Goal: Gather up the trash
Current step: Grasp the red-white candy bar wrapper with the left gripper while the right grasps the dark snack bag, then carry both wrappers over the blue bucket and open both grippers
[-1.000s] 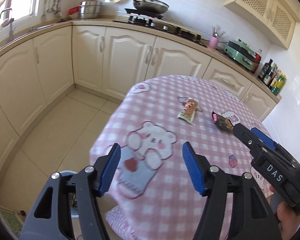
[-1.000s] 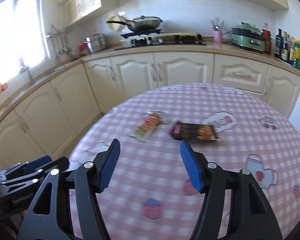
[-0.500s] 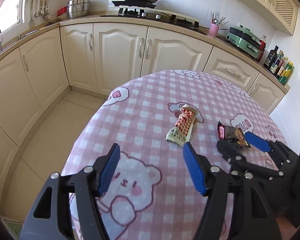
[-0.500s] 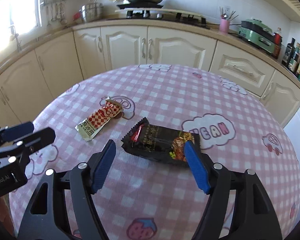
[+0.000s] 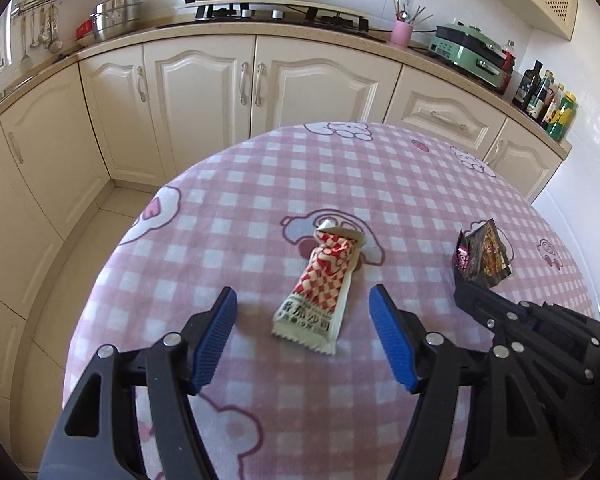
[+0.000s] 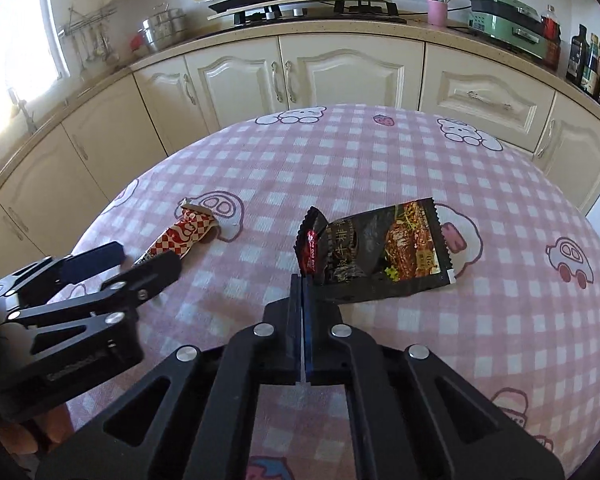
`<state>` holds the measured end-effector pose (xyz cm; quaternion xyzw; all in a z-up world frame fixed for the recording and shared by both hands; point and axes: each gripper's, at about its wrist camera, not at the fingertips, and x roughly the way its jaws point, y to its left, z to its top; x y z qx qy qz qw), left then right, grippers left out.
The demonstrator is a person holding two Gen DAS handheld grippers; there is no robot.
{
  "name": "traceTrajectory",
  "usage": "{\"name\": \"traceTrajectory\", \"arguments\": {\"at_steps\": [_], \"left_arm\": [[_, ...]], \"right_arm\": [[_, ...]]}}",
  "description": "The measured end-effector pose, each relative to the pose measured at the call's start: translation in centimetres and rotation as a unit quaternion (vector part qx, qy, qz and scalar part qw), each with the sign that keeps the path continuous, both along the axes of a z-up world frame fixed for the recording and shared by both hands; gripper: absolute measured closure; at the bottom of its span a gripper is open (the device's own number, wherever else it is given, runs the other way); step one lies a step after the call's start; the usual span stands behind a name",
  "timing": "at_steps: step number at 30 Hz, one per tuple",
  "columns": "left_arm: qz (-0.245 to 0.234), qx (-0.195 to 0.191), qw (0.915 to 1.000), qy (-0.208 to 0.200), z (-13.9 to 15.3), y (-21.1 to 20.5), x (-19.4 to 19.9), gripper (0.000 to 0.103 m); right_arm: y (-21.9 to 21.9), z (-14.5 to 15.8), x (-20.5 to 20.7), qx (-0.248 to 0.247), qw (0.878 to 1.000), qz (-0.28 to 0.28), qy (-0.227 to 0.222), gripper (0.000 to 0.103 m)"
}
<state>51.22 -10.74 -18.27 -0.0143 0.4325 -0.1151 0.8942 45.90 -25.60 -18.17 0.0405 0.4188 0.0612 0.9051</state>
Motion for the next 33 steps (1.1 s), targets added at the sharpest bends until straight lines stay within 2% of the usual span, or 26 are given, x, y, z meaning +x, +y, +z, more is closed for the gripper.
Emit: {"name": "traceTrajectory", "arguments": {"at_steps": [1,2,3,4,5,8,16,26,30,32,33], "left_arm": [[0.001,0.004,1.0000,0.001,0.0,-0.2,0.1,0.041],[0.002,0.009,1.0000,0.000,0.0,-0.3,0.3,0.059],[0.002,0.009,1.0000,0.000,0.0,-0.4,0.4,0.067],[0.001,0.006,1.0000,0.000,0.0,-0.4,0.4,0.085],[0.000,-0.003,1.0000,0.002,-0.1,-0.2,0.4,0.091],[0.005,-0.024,0.9997,-0.001,0.0,0.5,0.1,0.098],[0.000,-0.043,0.9990,-0.017,1.5,2.2,-3.8,0.100],[0.026,-0.067,0.9963,-0.048,4.9,7.0,-10.5,0.100],[0.029,-0.073,0.9957,-0.049,5.1,7.7,-13.2,0.100],[0.027,-0.077,0.9956,-0.047,5.0,7.6,-14.2,0.100],[0.024,-0.080,0.9955,-0.045,4.9,7.4,-14.7,0.100]], "right_arm": [[-0.2,0.1,-0.1,0.005,1.000,0.000,-0.002,0.103],[-0.4,0.1,-0.1,0.008,1.000,0.000,-0.004,0.103],[-0.5,0.3,-0.2,0.010,1.000,-0.001,-0.007,0.103],[-0.5,0.4,-0.3,0.011,1.000,-0.001,-0.010,0.103],[-0.5,0.5,-0.2,0.011,1.000,0.000,-0.013,0.103],[-0.4,0.8,-0.4,0.013,1.000,0.003,-0.020,0.103],[0.9,2.5,-2.6,0.052,0.998,0.021,-0.042,0.103],[4.8,5.0,-7.4,0.076,0.994,0.056,-0.061,0.103],[5.1,4.6,-10.0,0.079,0.995,0.045,-0.051,0.103],[4.8,3.9,-11.4,0.074,0.996,0.028,-0.047,0.101],[4.8,3.6,-11.9,0.072,0.996,0.022,-0.043,0.097]]}}
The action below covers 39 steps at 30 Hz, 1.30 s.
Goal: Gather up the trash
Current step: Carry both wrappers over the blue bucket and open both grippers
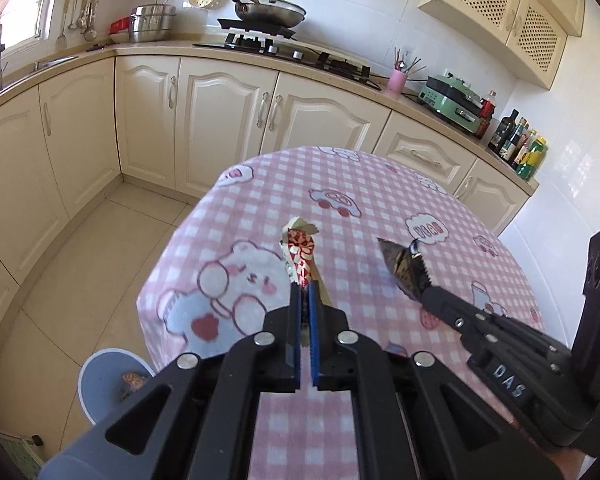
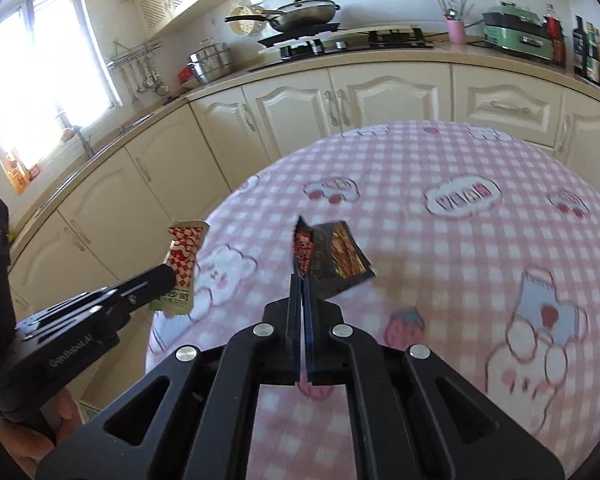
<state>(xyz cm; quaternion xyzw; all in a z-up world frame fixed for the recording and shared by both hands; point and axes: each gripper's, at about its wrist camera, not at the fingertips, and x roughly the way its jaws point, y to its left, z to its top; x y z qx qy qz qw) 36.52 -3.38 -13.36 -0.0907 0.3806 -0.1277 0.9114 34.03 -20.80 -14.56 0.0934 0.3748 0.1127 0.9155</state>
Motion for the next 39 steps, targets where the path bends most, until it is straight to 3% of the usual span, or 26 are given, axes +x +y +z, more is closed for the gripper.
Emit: {"name": "traceTrajectory", "arguments": {"at_steps": [2,4,9,14,19,20,21,26,32,39], "left_arm": [[-0.006,0.002,1.0000,0.005,-0.4,-0.6,-0.8,0.100],[-0.009,0.004,0.9999,0.011,-1.0,-1.0,-1.3,0.100],[0.000,0.000,0.9998,0.018,-1.8,-0.8,-2.0,0.100],[0.016,0.004,0.9997,0.020,-2.0,0.0,-1.8,0.100],[0.019,0.006,0.9995,0.023,-2.1,0.6,-1.2,0.100],[0.019,0.006,0.9995,0.023,-2.1,0.7,-1.2,0.100],[0.018,0.006,0.9996,0.023,-2.1,0.8,-1.1,0.100],[0.020,-0.005,0.9995,0.024,-2.2,1.5,-0.9,0.100],[0.032,-0.020,0.9991,0.019,-1.8,3.7,-1.3,0.100],[0.074,-0.033,0.9966,0.012,-1.4,8.9,-2.7,0.100]], "right_arm": [[-0.4,-0.6,-0.7,0.004,1.000,-0.013,0.003,0.091],[-0.7,-1.0,-1.2,-0.009,0.999,-0.031,0.005,0.068],[-0.4,-0.8,-0.9,-0.020,0.999,-0.038,-0.001,0.041],[1.1,-1.8,1.6,-0.030,0.999,-0.033,0.013,0.035],[1.8,-3.7,3.7,-0.016,0.998,-0.030,0.058,0.037],[1.9,-3.6,3.7,-0.023,0.998,-0.032,0.054,0.043],[2.0,-3.5,3.7,-0.023,0.998,-0.026,0.055,0.060],[2.9,-3.2,3.3,-0.043,0.998,-0.012,0.043,0.082],[5.2,-2.2,2.3,-0.028,0.999,0.017,0.030,0.084],[11.4,-0.3,1.6,-0.027,0.997,0.078,0.010,0.084]]}}
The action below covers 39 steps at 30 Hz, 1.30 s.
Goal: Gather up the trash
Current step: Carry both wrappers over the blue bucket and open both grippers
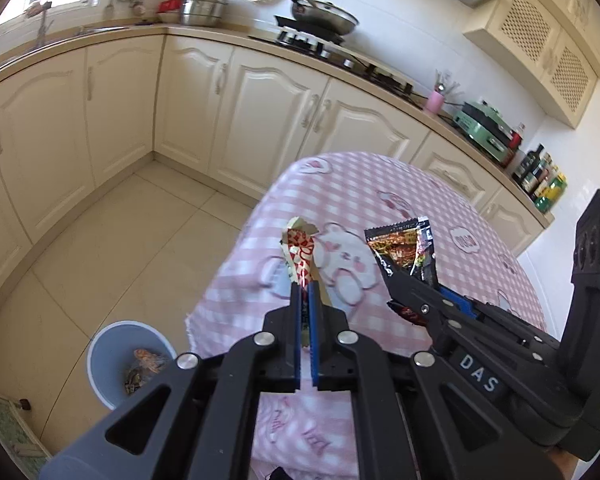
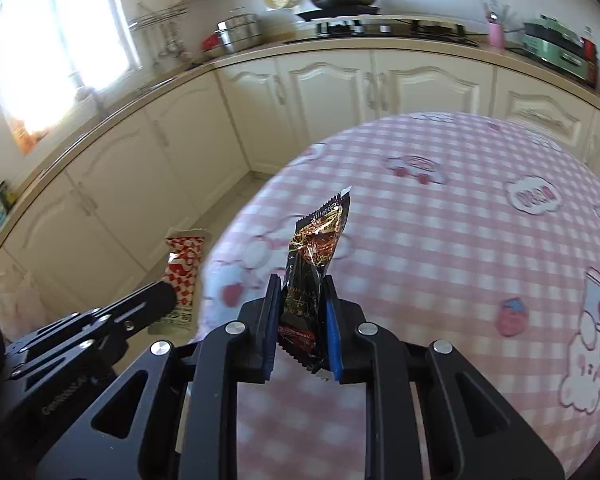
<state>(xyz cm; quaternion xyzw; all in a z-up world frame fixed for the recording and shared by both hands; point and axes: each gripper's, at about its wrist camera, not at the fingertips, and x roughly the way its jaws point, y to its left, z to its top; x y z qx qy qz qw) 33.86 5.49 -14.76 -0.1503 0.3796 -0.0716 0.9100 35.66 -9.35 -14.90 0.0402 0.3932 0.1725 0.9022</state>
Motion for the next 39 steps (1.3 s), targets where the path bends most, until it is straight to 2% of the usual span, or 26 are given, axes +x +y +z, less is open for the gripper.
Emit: {"name": "traceTrajectory", "arguments": {"at_steps": [8,15,24,27,28,29,31,39], "left_arm": [[0.072,-0.002,0.9973,0.015,-1.5,8.5,-1.9,0.100],[0.119,-0.002,0.9914,0.056,-5.1,14.7,-2.7,0.100],[0.162,-0.021,0.9807,0.107,-10.4,20.1,-2.0,0.100],[0.167,-0.042,0.9785,0.113,-11.5,21.2,-1.4,0.098],[0.171,-0.051,0.9772,0.115,-11.9,21.6,-1.3,0.094],[0.175,-0.054,0.9763,0.115,-12.2,22.0,-1.3,0.080],[0.192,-0.054,0.9727,0.119,-12.7,22.5,-1.4,0.061],[0.214,-0.066,0.9634,0.146,-14.7,23.6,-2.1,0.054]], "right_arm": [[9.7,-1.3,-0.5,-0.003,0.996,0.087,0.015,0.084],[16.4,-4.5,-0.2,-0.011,0.989,0.141,0.050,0.084],[20.5,-8.3,0.6,-0.013,0.984,0.162,0.078,0.084],[20.8,-8.9,1.0,-0.014,0.984,0.160,0.080,0.084],[20.9,-9.1,1.1,-0.015,0.984,0.158,0.081,0.084],[21.0,-9.3,1.3,-0.014,0.984,0.158,0.082,0.084],[20.8,-9.4,1.4,-0.014,0.984,0.158,0.084,0.084],[22.1,-10.6,1.4,-0.023,0.981,0.164,0.098,0.083]]}}
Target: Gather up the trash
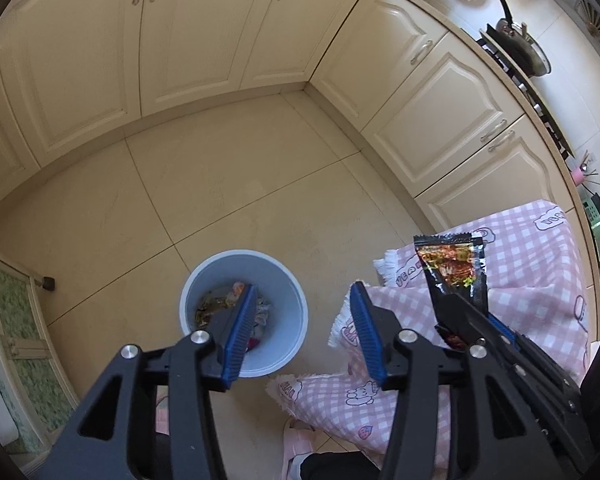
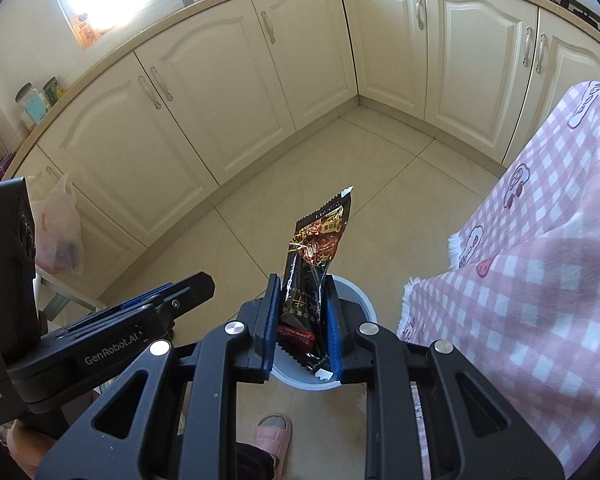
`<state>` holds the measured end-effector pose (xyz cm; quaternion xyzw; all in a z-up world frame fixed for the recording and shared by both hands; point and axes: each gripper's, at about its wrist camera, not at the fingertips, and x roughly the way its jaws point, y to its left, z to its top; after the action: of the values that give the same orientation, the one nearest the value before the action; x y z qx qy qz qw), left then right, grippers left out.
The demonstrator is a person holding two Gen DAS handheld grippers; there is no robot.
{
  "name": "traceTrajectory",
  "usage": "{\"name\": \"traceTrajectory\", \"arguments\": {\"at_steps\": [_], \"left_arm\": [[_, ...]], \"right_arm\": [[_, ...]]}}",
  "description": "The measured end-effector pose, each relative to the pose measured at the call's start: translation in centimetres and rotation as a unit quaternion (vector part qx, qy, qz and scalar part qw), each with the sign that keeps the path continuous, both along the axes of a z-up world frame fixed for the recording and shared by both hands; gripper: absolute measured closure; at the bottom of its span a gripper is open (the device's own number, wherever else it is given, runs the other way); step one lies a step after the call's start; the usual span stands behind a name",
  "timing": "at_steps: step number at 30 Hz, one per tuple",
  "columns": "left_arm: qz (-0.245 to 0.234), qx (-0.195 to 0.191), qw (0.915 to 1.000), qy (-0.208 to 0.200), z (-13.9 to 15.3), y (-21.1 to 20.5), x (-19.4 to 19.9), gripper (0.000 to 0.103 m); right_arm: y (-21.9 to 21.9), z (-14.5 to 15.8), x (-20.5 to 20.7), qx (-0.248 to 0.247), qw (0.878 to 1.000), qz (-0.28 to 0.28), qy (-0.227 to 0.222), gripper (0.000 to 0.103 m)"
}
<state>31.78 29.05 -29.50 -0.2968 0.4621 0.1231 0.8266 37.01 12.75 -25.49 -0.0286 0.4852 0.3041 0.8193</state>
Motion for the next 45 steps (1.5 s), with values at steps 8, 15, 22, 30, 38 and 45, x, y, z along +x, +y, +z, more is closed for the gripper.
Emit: {"name": "traceTrajectory", "arguments": {"at_steps": [8,15,22,30,38,45], "left_arm": [[0.014,0.003,0.9999,0.007,-0.2,1.1,-1.1,0.046],[0.024,0.001,0.9997,-0.002,0.7,2.1,-2.1,0.044],[0.041,0.009,0.9989,-0.018,2.9,2.5,-3.0,0.035],[0.016,0.033,0.9984,-0.043,6.7,-0.2,-4.4,0.032],[-0.030,0.077,0.9935,-0.078,11.2,-6.0,-6.6,0.030],[-0.071,0.128,0.9826,-0.115,15.5,-11.9,-9.3,0.023]], "right_arm": [[1.1,-0.2,-0.1,-0.004,1.000,0.007,0.004,0.083],[2.5,1.0,-0.2,-0.003,1.000,0.009,-0.015,0.080],[2.6,3.2,-0.8,-0.005,0.998,0.003,-0.063,0.053],[-0.9,6.1,-3.0,-0.015,0.994,-0.022,-0.103,0.050],[-6.9,10.4,-6.5,-0.011,0.986,-0.066,-0.151,0.042],[-13.0,13.7,-10.0,0.002,0.976,-0.109,-0.190,0.034]]}}
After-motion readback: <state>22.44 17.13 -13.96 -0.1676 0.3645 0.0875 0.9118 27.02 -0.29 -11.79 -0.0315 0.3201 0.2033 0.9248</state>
